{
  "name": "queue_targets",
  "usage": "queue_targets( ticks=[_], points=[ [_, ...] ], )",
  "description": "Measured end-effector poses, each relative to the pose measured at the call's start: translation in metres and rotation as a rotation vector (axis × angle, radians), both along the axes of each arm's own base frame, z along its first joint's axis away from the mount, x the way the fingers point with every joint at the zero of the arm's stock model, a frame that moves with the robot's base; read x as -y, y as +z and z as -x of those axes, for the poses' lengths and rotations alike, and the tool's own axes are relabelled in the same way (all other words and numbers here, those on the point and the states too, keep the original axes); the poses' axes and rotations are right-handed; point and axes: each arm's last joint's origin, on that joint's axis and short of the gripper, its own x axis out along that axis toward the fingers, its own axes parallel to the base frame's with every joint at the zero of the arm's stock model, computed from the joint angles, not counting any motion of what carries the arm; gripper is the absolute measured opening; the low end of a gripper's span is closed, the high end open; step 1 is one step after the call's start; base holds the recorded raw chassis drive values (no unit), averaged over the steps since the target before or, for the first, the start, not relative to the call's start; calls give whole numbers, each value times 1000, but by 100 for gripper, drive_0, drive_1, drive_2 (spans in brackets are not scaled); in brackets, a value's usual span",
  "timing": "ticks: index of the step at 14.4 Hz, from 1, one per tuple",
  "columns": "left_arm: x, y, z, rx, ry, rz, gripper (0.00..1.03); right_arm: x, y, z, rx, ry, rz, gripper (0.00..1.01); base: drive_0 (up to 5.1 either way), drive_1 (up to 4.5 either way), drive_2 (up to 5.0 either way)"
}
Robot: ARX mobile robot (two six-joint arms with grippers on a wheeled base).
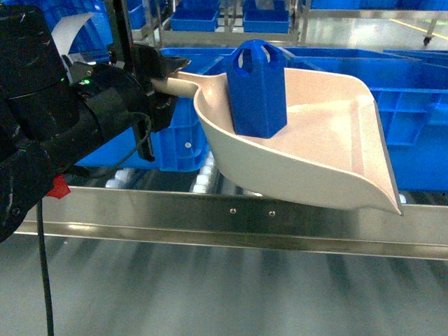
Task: Place part in tray to right shelf
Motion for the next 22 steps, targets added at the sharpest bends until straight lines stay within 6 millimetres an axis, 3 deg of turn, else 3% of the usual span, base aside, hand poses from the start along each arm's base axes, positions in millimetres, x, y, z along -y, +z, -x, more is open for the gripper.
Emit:
queue_targets(
  ticks=[18, 19, 20, 22],
  points=[
    [0, -1, 0, -9, 9, -5, 12, 0, 0, 0, 0, 0, 0, 98, 0, 0, 0],
    [5, 2, 2, -156, 194, -84, 12, 0, 0, 0, 0, 0, 0, 98, 0, 0, 0],
    [4, 7, 4, -187, 304, -128, 12, 0, 0, 0, 0, 0, 0, 98, 0, 0, 0],
    [5, 17, 5, -152, 373, -133, 12, 0, 0, 0, 0, 0, 0, 98, 0, 0, 0]
  ],
)
